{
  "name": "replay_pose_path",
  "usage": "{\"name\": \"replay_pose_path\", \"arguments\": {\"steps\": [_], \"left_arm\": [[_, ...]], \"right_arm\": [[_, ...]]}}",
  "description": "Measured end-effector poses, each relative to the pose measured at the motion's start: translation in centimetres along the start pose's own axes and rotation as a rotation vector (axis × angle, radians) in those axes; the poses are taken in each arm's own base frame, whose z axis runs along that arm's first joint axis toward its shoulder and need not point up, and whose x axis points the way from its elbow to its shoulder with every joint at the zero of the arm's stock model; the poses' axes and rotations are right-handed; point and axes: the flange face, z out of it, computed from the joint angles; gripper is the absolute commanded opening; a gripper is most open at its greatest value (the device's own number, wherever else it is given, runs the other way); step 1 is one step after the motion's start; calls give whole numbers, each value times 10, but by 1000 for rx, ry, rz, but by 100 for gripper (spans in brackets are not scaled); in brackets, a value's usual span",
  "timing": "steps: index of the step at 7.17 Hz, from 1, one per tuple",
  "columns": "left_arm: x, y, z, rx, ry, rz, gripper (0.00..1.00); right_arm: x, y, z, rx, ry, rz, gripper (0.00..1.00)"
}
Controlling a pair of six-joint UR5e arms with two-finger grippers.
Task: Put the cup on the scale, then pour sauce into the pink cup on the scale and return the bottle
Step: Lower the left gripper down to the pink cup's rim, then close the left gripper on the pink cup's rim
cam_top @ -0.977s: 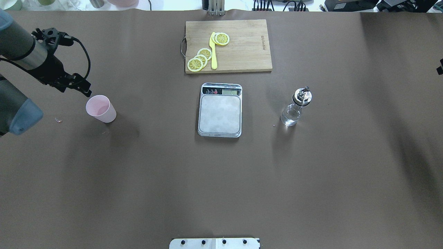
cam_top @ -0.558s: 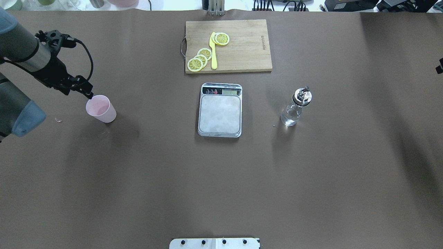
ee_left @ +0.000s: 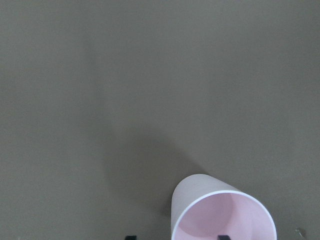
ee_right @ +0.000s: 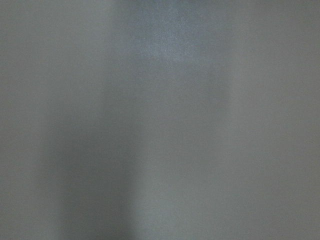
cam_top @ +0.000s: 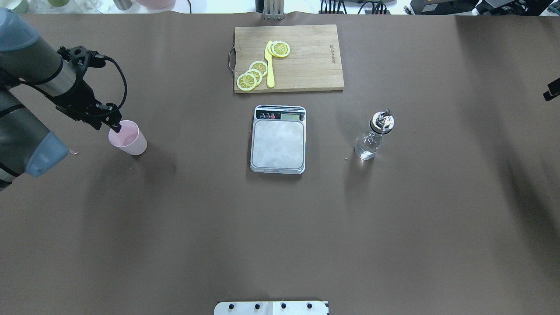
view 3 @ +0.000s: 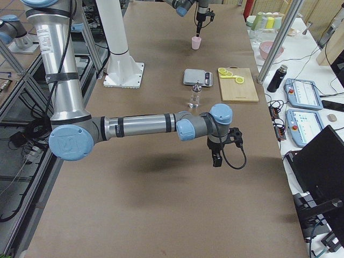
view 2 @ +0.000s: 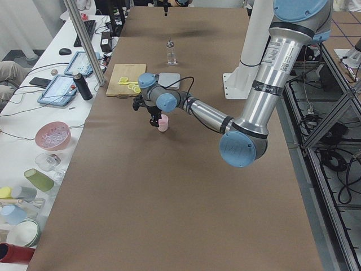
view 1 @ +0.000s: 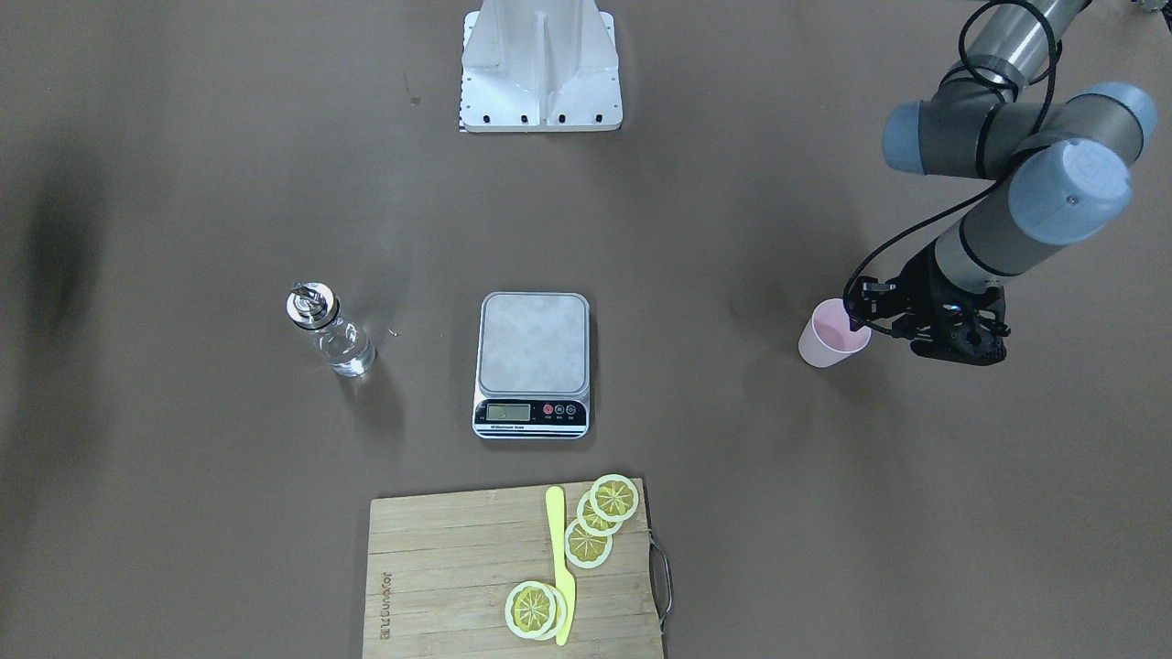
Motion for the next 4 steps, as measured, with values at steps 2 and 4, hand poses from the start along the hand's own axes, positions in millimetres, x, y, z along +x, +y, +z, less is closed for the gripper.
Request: {"name": "replay_pose_path", "arguments": {"steps": [2,4], "left_arm": [[3,2,11,-18,-3,4,54],[0,1,18,-26,-6,2,45]], "right_arm": [[-3,-3,-1,0,-3,-6,100],[-10,-5,-5,7,-8,-20,100]]}}
